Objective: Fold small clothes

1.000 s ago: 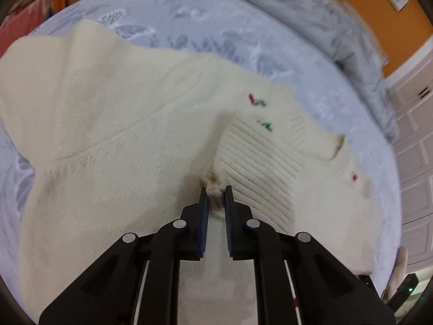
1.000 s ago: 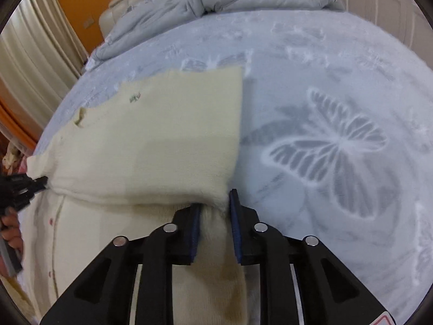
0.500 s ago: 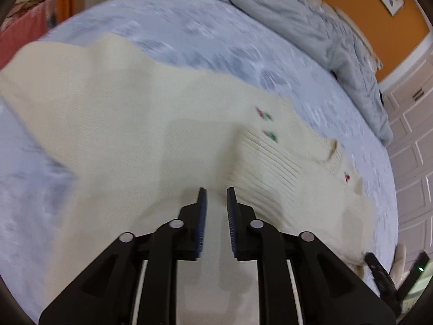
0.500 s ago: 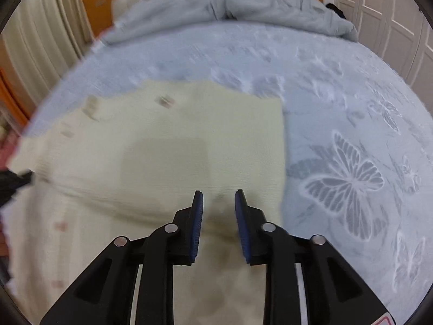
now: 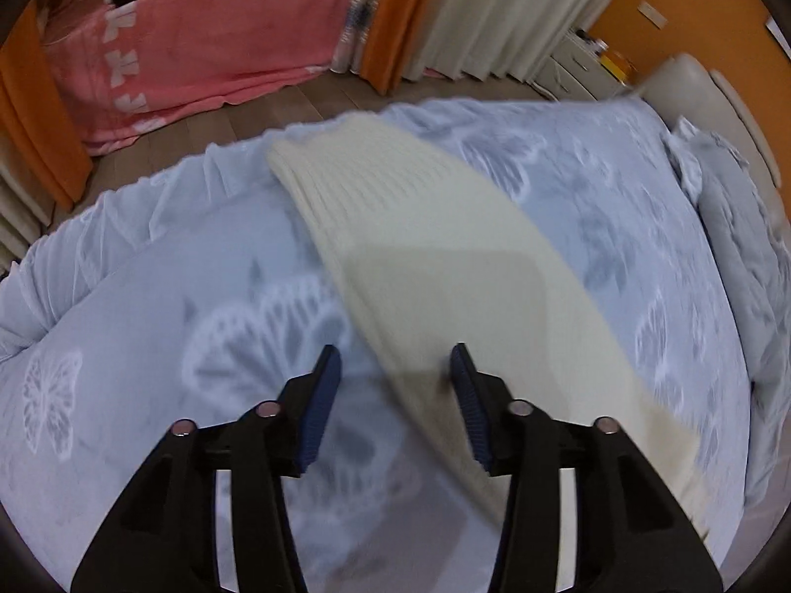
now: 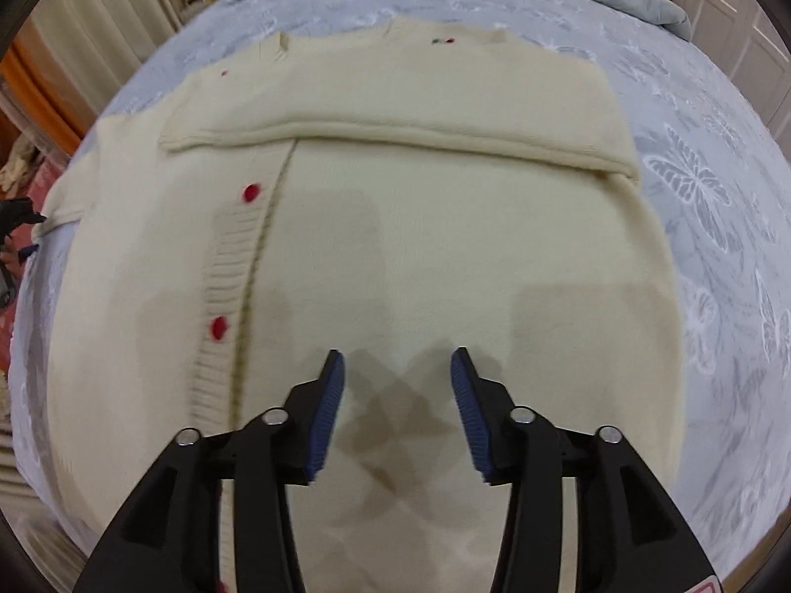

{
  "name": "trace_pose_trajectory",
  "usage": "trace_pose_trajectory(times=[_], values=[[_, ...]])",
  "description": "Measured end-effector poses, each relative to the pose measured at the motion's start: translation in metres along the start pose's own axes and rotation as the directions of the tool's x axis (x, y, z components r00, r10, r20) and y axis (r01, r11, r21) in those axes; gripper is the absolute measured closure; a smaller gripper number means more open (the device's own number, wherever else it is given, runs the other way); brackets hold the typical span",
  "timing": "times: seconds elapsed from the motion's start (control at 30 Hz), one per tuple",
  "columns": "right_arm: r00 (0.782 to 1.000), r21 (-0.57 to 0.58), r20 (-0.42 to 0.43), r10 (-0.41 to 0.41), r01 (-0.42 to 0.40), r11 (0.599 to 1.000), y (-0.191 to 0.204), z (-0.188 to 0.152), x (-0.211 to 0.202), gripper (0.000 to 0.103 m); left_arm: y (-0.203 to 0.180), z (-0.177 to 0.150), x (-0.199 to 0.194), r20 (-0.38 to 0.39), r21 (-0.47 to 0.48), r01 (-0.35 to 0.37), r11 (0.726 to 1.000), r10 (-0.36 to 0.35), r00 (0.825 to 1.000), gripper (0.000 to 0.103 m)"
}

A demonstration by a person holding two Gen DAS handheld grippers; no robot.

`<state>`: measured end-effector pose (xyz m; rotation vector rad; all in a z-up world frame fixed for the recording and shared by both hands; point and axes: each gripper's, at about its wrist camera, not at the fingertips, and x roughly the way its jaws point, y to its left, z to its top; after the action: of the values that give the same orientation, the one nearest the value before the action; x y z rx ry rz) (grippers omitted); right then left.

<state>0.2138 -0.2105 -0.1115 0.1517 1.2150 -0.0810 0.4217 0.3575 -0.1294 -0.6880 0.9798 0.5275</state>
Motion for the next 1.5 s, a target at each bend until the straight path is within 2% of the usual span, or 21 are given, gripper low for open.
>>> trace_pose_trajectory(times=[0.03,0.07,0.13,0.23,0.33,0.43,0.53,0.63,0.7,0.73,0.83,0.93,1.03,1.1,1.13,1.2,1.23,1.27,1.37,1.43,1.5], values=[[1.000,0.001,0.001,-0.007,0.007,1.000,0.006,0.002,0.000,0.050,-0.005,0.003,0.003,-0.013,-0.002,0.028,1.000,-0.028,1.000,0.085],[1.000,0.000,0.001,-0.013,0.013,1.000,0.010,0.004,0.001,0.048,-0.008,0.006,0.005,-0.028,-0.012,0.056,0.998,-0.056,0.998,0.091],[0.999,-0.013,0.001,-0.033,0.033,0.999,0.018,0.010,0.003,0.048,-0.015,0.009,0.000,-0.008,-0.035,0.086,0.996,-0.086,0.996,0.093],[0.999,-0.028,-0.001,-0.038,0.038,0.999,0.027,0.014,0.004,0.048,-0.023,0.012,-0.019,0.039,-0.010,0.118,0.993,-0.118,0.992,0.094],[0.999,-0.035,0.011,-0.034,0.034,0.999,0.034,0.012,-0.005,0.046,-0.049,0.013,-0.053,0.097,0.075,0.162,0.984,-0.169,0.981,0.094],[0.999,-0.035,0.020,-0.030,0.030,0.999,0.033,0.014,-0.008,0.046,-0.090,0.006,-0.098,0.146,0.206,0.211,0.956,-0.243,0.959,0.094],[0.999,-0.035,0.031,-0.028,0.029,0.999,0.030,0.016,-0.010,0.046,-0.142,-0.020,-0.143,0.150,0.354,0.271,0.895,-0.341,0.928,0.094],[0.999,-0.033,0.040,-0.029,0.030,0.999,0.025,0.017,-0.013,0.046,-0.195,-0.065,-0.180,0.103,0.491,0.335,0.804,-0.435,0.894,0.094],[0.999,-0.032,0.045,-0.030,0.032,0.999,0.021,0.017,-0.015,0.046,-0.230,-0.104,-0.196,0.034,0.567,0.382,0.730,-0.484,0.875,0.094],[0.998,-0.031,0.049,-0.031,0.033,0.999,0.018,0.018,-0.016,0.046,-0.240,-0.120,-0.199,0.006,0.592,0.393,0.704,-0.491,0.871,0.094],[0.998,-0.018,0.056,-0.034,0.035,0.999,0.008,0.017,-0.019,0.046,-0.278,-0.190,-0.198,-0.106,0.676,0.426,0.601,-0.493,0.864,0.094],[0.998,-0.004,0.059,-0.037,0.037,0.999,-0.003,0.017,-0.020,0.046,-0.294,-0.248,-0.180,-0.205,0.703,0.449,0.552,-0.448,0.871,0.094],[0.998,0.004,0.055,-0.039,0.039,0.999,-0.015,0.016,-0.020,0.046,-0.299,-0.297,-0.149,-0.273,0.727,0.438,0.528,-0.363,0.891,0.092],[0.998,0.006,0.052,-0.047,0.046,0.999,-0.021,0.015,-0.019,0.046,-0.292,-0.318,-0.135,-0.314,0.728,0.445,0.521,-0.323,0.893,0.089],[0.998,0.008,0.050,-0.047,0.047,0.999,-0.024,0.015,-0.019,0.046,-0.288,-0.328,-0.127,-0.316,0.735,0.431,0.524,-0.298,0.901,0.089],[0.998,0.012,0.049,-0.048,0.047,0.999,-0.030,0.014,-0.017,0.045,-0.277,-0.344,-0.116,-0.311,0.758,0.406,0.511,-0.264,0.913,0.087],[0.998,0.012,0.049,-0.048,0.048,0.999,-0.032,0.013,-0.017,0.045,-0.273,-0.348,-0.114,-0.310,0.763,0.399,0.508,-0.254,0.916,0.077],[0.998,0.013,0.048,-0.047,0.046,0.999,-0.034,0.013,-0.016,0.045,-0.267,-0.350,-0.114,-0.307,0.767,0.394,0.507,-0.249,0.919,0.063],[0.998,0.018,0.045,-0.043,0.042,0.999,-0.039,0.012,-0.014,0.044,-0.247,-0.350,-0.125,-0.290,0.761,0.394,0.516,-0.273,0.917,0.042],[0.998,0.021,0.044,-0.042,0.041,0.999,-0.040,0.011,-0.013,0.044,-0.235,-0.346,-0.131,-0.276,0.759,0.386,0.525,-0.278,0.920,0.037],[0.998,0.020,0.043,-0.038,0.037,0.999,-0.040,0.010,-0.012,0.044,-0.225,-0.340,-0.134,-0.259,0.762,0.371,0.531,-0.275,0.926,0.037]])
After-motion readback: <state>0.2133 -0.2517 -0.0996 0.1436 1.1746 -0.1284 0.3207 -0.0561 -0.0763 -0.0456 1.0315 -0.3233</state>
